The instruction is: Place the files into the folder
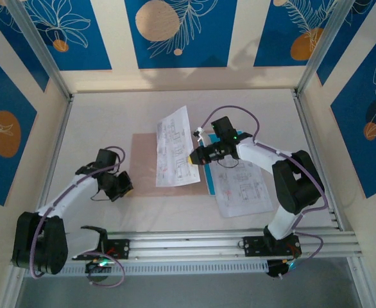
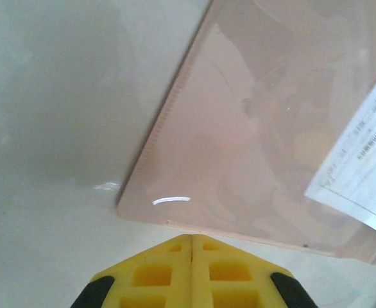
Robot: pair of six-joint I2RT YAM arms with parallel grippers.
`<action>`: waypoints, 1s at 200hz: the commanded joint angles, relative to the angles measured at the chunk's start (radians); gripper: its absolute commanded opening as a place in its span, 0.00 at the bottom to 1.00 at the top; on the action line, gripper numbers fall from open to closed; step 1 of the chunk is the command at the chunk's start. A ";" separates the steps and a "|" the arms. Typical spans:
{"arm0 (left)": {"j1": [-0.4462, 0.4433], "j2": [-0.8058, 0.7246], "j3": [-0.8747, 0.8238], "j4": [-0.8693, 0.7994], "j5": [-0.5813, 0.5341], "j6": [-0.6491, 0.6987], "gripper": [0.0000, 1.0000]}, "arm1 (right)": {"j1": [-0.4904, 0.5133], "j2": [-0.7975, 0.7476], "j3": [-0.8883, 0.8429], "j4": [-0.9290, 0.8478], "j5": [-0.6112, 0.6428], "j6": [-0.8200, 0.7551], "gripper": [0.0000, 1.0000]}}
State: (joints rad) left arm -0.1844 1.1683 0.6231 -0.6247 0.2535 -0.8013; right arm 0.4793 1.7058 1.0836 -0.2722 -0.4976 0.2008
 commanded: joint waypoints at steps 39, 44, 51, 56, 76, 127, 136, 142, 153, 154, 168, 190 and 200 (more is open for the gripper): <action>0.093 0.126 0.049 -0.011 -0.025 0.061 0.07 | -0.002 0.073 -0.005 0.082 -0.108 0.041 0.00; 0.105 0.138 0.054 -0.008 -0.025 0.067 0.06 | -0.003 0.077 -0.005 0.081 -0.112 0.041 0.00; 0.116 0.155 0.060 -0.007 -0.025 0.077 0.06 | -0.004 0.083 -0.004 0.083 -0.116 0.040 0.00; 0.126 0.167 0.065 -0.004 -0.023 0.083 0.06 | -0.003 0.087 -0.003 0.084 -0.122 0.040 0.00; 0.147 0.213 0.078 0.009 -0.007 0.101 0.05 | -0.004 0.100 -0.001 0.092 -0.142 0.046 0.00; 0.149 0.272 0.065 0.048 0.016 0.104 0.00 | 0.004 0.126 -0.003 0.119 -0.183 0.051 0.00; 0.149 0.277 0.060 0.051 0.018 0.105 0.00 | 0.007 0.132 -0.004 0.125 -0.190 0.053 0.00; 0.149 0.278 0.058 0.052 0.018 0.105 0.00 | 0.008 0.136 -0.005 0.130 -0.193 0.054 0.00; 0.149 0.281 0.054 0.052 0.019 0.109 0.00 | 0.011 0.144 -0.007 0.142 -0.199 0.060 0.00; 0.149 0.281 0.054 0.053 0.019 0.111 0.00 | 0.010 0.145 -0.007 0.142 -0.199 0.060 0.00; 0.149 0.284 0.048 0.056 0.024 0.111 0.00 | 0.013 0.153 -0.011 0.166 -0.202 0.073 0.00; 0.149 0.286 0.040 0.061 0.036 0.110 0.00 | 0.016 0.171 -0.011 0.193 -0.199 0.097 0.00; 0.149 0.286 0.037 0.065 0.042 0.106 0.00 | 0.018 0.181 -0.011 0.211 -0.199 0.112 0.00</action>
State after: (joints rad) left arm -0.0456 1.4376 0.6815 -0.5758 0.2600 -0.7078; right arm 0.4873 1.8614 1.0832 -0.1112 -0.6628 0.2756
